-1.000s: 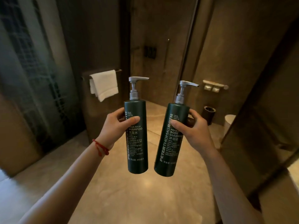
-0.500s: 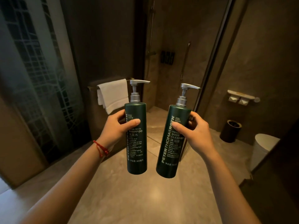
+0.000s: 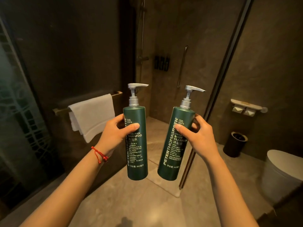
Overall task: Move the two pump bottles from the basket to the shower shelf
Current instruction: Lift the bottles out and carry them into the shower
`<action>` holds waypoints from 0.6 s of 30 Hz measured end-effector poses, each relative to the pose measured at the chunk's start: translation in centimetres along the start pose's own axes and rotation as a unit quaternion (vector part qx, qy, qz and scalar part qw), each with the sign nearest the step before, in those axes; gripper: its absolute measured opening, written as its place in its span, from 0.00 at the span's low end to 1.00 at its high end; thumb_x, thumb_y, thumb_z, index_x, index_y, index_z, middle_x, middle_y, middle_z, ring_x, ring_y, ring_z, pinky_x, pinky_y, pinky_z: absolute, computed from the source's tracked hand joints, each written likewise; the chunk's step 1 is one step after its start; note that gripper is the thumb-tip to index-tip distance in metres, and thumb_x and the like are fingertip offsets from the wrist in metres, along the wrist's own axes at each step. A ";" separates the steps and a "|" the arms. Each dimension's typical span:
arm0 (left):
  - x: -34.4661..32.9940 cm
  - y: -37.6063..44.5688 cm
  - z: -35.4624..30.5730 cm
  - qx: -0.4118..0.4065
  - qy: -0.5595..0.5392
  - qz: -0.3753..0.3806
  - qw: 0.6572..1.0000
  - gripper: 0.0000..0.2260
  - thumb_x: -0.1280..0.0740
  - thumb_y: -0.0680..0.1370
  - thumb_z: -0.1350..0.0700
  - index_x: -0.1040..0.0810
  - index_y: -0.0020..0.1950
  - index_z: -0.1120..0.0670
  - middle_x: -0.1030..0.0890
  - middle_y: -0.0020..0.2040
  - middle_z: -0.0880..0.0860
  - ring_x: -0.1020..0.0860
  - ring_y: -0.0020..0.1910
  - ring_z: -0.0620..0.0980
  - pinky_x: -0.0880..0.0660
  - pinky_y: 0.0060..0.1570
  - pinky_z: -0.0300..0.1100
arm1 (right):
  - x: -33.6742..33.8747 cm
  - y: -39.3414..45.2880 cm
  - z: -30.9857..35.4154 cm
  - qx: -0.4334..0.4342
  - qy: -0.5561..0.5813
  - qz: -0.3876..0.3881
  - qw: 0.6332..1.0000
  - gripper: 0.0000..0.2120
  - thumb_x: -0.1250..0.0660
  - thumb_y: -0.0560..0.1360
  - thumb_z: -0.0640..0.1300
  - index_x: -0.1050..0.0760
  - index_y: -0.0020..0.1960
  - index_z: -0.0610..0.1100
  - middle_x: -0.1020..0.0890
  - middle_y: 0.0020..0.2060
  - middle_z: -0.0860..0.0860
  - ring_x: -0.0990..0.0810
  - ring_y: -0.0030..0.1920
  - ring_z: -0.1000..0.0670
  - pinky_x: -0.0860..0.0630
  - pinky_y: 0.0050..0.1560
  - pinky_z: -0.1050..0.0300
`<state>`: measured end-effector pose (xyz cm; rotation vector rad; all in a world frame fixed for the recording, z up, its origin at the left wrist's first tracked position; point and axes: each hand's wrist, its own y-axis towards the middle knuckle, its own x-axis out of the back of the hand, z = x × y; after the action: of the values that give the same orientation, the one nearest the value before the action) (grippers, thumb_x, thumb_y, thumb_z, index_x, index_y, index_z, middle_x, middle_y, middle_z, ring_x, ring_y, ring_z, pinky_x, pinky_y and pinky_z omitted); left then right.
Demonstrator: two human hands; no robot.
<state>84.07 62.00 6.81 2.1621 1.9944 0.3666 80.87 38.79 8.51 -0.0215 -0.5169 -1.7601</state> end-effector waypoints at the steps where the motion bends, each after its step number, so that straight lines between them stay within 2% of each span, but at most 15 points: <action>1: 0.2 2.6 0.6 0.000 -0.005 0.003 1.000 0.20 0.30 0.56 0.43 0.23 0.46 0.45 0.19 0.45 0.47 0.21 0.47 0.46 0.25 0.47 0.42 | -0.6 2.3 -0.4 0.000 0.001 -0.004 1.000 0.20 0.27 0.66 0.47 0.28 0.56 0.46 0.20 0.47 0.57 0.21 0.48 0.62 0.26 0.39 0.73; 3: 0.6 7.9 1.7 0.004 -0.012 0.007 1.000 0.19 0.30 0.56 0.43 0.23 0.45 0.45 0.19 0.44 0.46 0.21 0.45 0.45 0.25 0.45 0.42 | -1.8 6.9 -1.3 -0.005 0.008 -0.011 1.000 0.17 0.27 0.67 0.44 0.28 0.53 0.46 0.23 0.43 0.61 0.23 0.40 0.72 0.29 0.34 0.79; 6: 0.9 15.7 3.0 0.006 -0.002 0.024 1.000 0.20 0.26 0.56 0.45 0.23 0.46 0.44 0.19 0.45 0.46 0.21 0.45 0.44 0.26 0.46 0.42 | -3.2 13.3 -2.6 -0.005 0.012 -0.027 1.000 0.20 0.27 0.67 0.42 0.29 0.56 0.45 0.23 0.44 0.62 0.25 0.39 0.75 0.30 0.34 0.80; 9: 0.4 22.6 4.5 0.003 0.000 0.040 0.999 0.18 0.26 0.59 0.46 0.23 0.46 0.44 0.19 0.45 0.45 0.20 0.44 0.43 0.25 0.46 0.42 | -3.9 19.1 -4.5 -0.007 0.015 -0.037 0.999 0.23 0.27 0.66 0.42 0.29 0.60 0.43 0.23 0.45 0.61 0.24 0.40 0.74 0.30 0.36 0.80; 12: -0.9 28.9 6.7 0.000 -0.005 0.054 0.999 0.11 0.27 0.65 0.54 0.23 0.44 0.45 0.16 0.37 0.41 0.19 0.40 0.37 0.26 0.42 0.37 | -4.2 24.5 -7.0 -0.013 0.010 -0.049 0.999 0.25 0.26 0.65 0.43 0.29 0.60 0.44 0.22 0.46 0.61 0.22 0.43 0.70 0.28 0.38 0.78; 16: -3.2 36.8 10.1 0.003 -0.011 0.079 0.997 0.17 0.28 0.57 0.45 0.23 0.44 0.44 0.17 0.41 0.44 0.19 0.41 0.39 0.22 0.44 0.37 | -4.1 31.8 -11.1 -0.015 0.007 -0.060 0.998 0.28 0.26 0.65 0.45 0.30 0.62 0.44 0.21 0.49 0.58 0.22 0.49 0.62 0.25 0.43 0.71; 18: -4.8 40.8 11.9 -0.002 -0.013 0.086 0.996 0.13 0.26 0.61 0.51 0.23 0.44 0.45 0.18 0.41 0.44 0.19 0.40 0.38 0.22 0.41 0.35 | -3.9 35.6 -13.1 -0.016 0.004 -0.063 0.998 0.29 0.26 0.65 0.46 0.30 0.63 0.44 0.22 0.50 0.56 0.23 0.51 0.61 0.27 0.46 0.68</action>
<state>126.06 54.14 7.18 2.3300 1.7981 0.3653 118.40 32.02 7.33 -0.0044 -0.4943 -1.8914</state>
